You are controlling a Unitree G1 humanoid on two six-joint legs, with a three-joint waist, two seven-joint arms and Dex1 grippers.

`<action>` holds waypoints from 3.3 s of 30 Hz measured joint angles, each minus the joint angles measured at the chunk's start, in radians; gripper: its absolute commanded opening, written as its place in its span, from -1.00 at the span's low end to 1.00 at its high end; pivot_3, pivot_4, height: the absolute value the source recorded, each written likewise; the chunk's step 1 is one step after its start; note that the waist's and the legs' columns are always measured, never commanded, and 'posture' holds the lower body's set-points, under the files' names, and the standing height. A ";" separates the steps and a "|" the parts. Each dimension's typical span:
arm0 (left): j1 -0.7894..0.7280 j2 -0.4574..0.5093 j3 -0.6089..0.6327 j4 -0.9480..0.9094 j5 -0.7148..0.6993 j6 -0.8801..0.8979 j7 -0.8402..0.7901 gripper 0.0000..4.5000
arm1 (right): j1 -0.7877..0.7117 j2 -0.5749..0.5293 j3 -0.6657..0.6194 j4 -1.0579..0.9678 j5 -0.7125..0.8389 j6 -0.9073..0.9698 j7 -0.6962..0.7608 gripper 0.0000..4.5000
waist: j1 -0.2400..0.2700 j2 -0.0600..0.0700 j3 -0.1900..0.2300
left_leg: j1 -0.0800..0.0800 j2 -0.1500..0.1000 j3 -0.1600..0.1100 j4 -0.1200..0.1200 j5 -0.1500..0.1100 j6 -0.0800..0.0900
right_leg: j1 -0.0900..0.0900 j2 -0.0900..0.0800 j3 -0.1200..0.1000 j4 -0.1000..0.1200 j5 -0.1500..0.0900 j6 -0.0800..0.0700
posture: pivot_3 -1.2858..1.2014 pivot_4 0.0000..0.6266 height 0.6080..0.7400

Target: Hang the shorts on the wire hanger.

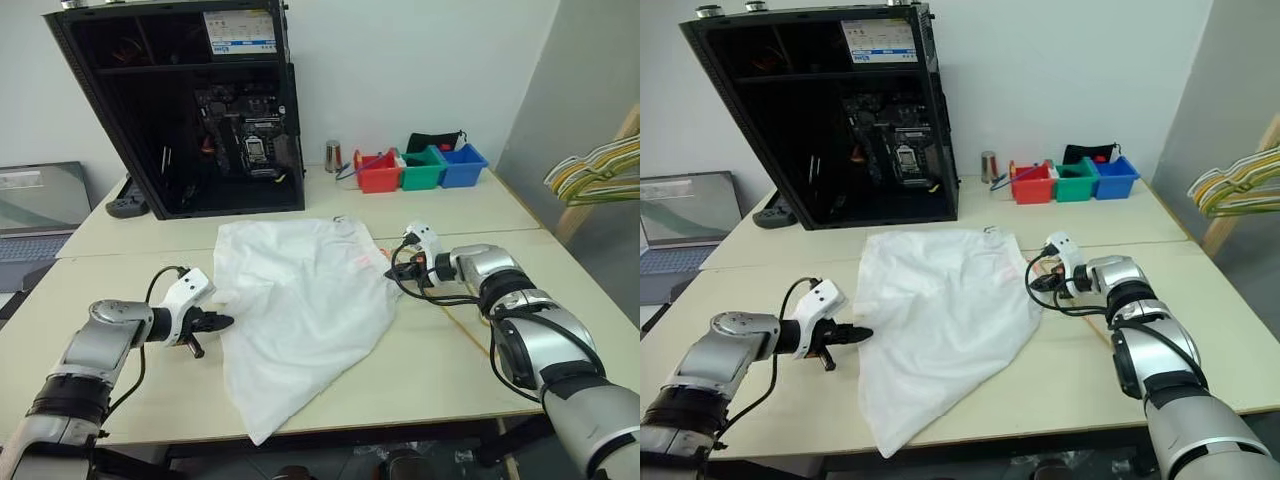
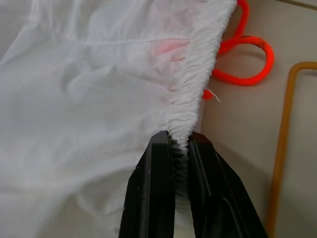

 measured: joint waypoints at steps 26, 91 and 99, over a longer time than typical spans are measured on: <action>-0.522 -0.110 -0.123 0.746 0.379 -0.481 0.086 -0.80 | 0.484 0.192 -0.095 -1.396 0.224 1.186 -0.458 -0.64 | -0.062 -0.004 -0.002 | -0.009 0.000 -0.003 0.001 0.000 0.000 | -0.004 -0.003 0.000 0.001 0.001 0.002 | -0.04 -1.00 1.00; 0.343 0.116 0.064 -0.170 0.040 -0.441 -0.237 0.10 | 0.359 -0.307 0.492 -0.743 -0.130 -0.679 0.311 0.27 | 0.071 0.008 0.002 | 0.018 0.016 0.018 -0.004 -0.003 -0.002 | 0.013 0.001 -0.002 -0.001 -0.007 0.000 | 0.00 -1.00 1.00; 0.306 0.105 0.041 -0.136 0.044 -0.451 -0.256 -0.57 | 0.359 -0.307 0.492 -0.727 -0.132 -0.678 0.330 -0.53 | 0.071 0.010 0.001 | 0.018 0.016 0.016 -0.004 -0.003 -0.001 | 0.013 0.001 -0.003 -0.001 -0.007 0.000 | -0.01 -1.00 1.00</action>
